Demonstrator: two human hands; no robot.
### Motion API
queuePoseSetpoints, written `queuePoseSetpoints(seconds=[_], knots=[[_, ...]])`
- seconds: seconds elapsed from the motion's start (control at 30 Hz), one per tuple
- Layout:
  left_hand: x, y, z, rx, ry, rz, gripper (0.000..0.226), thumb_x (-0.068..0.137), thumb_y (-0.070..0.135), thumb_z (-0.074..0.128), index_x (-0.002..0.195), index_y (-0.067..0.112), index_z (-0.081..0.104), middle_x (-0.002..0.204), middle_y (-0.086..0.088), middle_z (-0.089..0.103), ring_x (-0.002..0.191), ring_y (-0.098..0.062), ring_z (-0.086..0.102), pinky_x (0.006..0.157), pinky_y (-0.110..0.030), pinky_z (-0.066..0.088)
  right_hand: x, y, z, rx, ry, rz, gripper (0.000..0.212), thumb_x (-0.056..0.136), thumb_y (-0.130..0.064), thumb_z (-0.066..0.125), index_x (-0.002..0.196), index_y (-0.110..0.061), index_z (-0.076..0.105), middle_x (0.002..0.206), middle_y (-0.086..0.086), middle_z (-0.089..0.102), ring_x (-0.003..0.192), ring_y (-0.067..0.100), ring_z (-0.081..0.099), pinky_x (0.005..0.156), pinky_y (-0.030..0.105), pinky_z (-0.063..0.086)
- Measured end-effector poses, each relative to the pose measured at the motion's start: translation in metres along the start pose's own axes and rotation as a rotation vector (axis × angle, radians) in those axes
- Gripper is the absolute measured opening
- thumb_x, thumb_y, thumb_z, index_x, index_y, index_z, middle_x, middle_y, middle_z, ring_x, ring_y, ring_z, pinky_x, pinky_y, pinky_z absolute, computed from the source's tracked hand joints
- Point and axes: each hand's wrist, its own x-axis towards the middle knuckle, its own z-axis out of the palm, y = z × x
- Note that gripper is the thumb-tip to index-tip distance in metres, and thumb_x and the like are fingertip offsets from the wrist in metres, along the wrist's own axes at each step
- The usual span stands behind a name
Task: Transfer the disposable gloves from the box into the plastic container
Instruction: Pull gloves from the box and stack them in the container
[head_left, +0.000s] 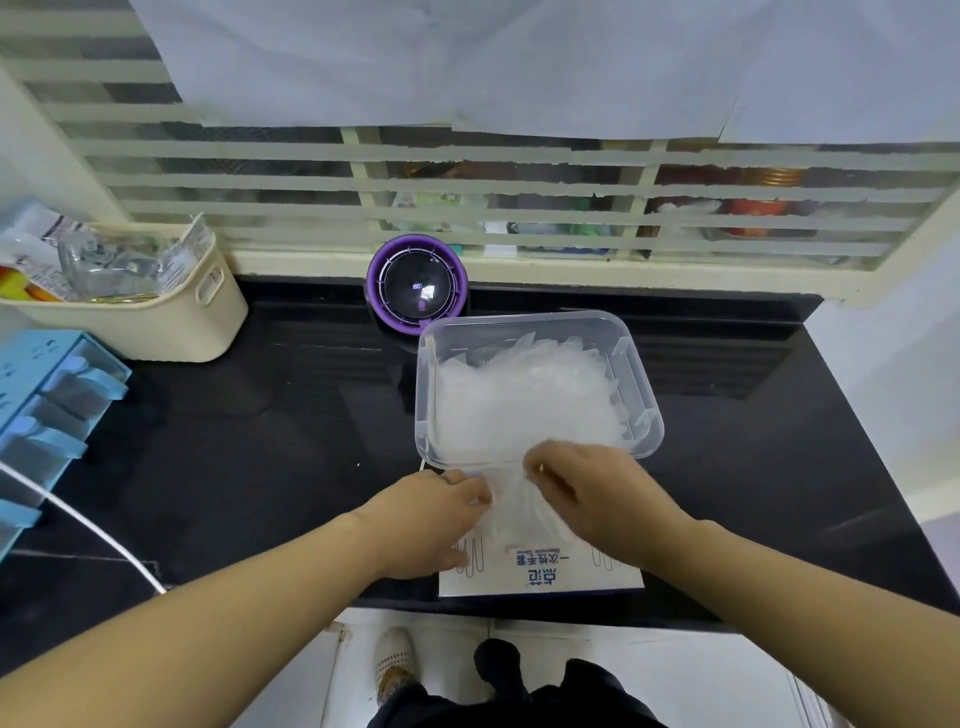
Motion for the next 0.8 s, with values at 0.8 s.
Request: queuePoseSetpoints(seconds=[0.8], knots=[[0.004, -0.045, -0.099, -1.832, 0.415, -0.237, 0.048, 0.094, 0.025, 0.060, 0.139, 0.019, 0.046, 0.115, -0.007, 0.068, 0.101, -0.024, 0.068, 0.087, -0.041, 0.056, 0.089, 0.009, -0.097, -0.594, -0.095, -0.207, 0.010, 0.087, -0.011, 0.063, 0.094, -0.018, 0.066, 0.083, -0.001, 0.060, 0.061, 0.019, 0.054, 0.049, 0.023, 0.035]])
